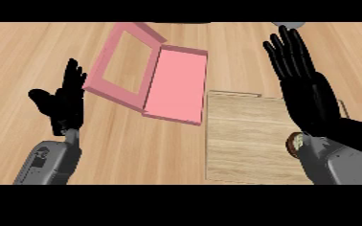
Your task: Pick the cupcake from the tray and place it in the cardboard box
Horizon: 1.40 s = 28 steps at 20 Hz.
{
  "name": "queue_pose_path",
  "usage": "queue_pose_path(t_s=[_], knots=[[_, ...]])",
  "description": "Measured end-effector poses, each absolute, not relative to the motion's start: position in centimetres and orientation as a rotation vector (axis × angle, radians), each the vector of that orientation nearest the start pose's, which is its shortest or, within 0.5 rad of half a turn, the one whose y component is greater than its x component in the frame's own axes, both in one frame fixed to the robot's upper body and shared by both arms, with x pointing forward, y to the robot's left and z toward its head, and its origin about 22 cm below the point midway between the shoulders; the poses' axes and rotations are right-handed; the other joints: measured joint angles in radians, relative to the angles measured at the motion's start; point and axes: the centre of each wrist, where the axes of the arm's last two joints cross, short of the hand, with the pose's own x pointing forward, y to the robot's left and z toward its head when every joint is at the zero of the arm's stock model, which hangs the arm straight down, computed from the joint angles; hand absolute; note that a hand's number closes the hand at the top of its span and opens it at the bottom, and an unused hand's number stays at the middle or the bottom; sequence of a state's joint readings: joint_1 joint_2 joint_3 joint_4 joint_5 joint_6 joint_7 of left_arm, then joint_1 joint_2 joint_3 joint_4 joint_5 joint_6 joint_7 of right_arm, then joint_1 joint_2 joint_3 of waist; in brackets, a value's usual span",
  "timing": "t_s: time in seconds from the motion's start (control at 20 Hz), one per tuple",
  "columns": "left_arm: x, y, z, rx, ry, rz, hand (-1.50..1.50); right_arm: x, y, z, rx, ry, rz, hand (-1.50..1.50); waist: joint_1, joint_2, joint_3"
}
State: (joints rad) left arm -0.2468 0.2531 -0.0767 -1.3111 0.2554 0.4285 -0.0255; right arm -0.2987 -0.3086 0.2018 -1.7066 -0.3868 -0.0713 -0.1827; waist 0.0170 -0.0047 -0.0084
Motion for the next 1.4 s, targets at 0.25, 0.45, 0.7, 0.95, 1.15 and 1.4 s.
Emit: queue_pose_path(t_s=[0.25,0.45,0.7,0.95,1.15,1.4], knots=[[28.7,28.7,0.5,0.378,-1.517,0.066,0.00,25.7,-28.0,8.7,0.022,-2.147,0.091,-1.50,-0.092,-0.007,0.013],[27.5,30.3,-0.4,0.433,-1.477,-0.046,0.00,23.8,-33.3,7.1,-0.321,-2.176,-0.139,-1.50,-0.184,-0.016,0.033],[26.2,31.9,-0.8,0.456,-1.453,-0.171,0.00,18.0,-38.8,2.5,-0.727,-2.197,-0.201,-1.50,-0.184,-0.011,0.029],[25.6,31.8,-0.9,0.418,-1.452,-0.271,0.00,9.9,-41.4,-1.6,-0.980,-2.110,0.061,-1.50,-0.131,-0.006,0.018],[25.8,31.2,-0.8,0.386,-1.459,-0.327,0.00,3.4,-40.9,-3.0,-1.071,-1.948,0.189,-1.50,-0.089,-0.002,0.012],[26.8,30.0,-0.4,0.365,-1.473,-0.375,0.00,-1.2,-37.9,-1.4,-1.098,-1.834,0.303,-1.50,-0.055,0.002,0.009]])
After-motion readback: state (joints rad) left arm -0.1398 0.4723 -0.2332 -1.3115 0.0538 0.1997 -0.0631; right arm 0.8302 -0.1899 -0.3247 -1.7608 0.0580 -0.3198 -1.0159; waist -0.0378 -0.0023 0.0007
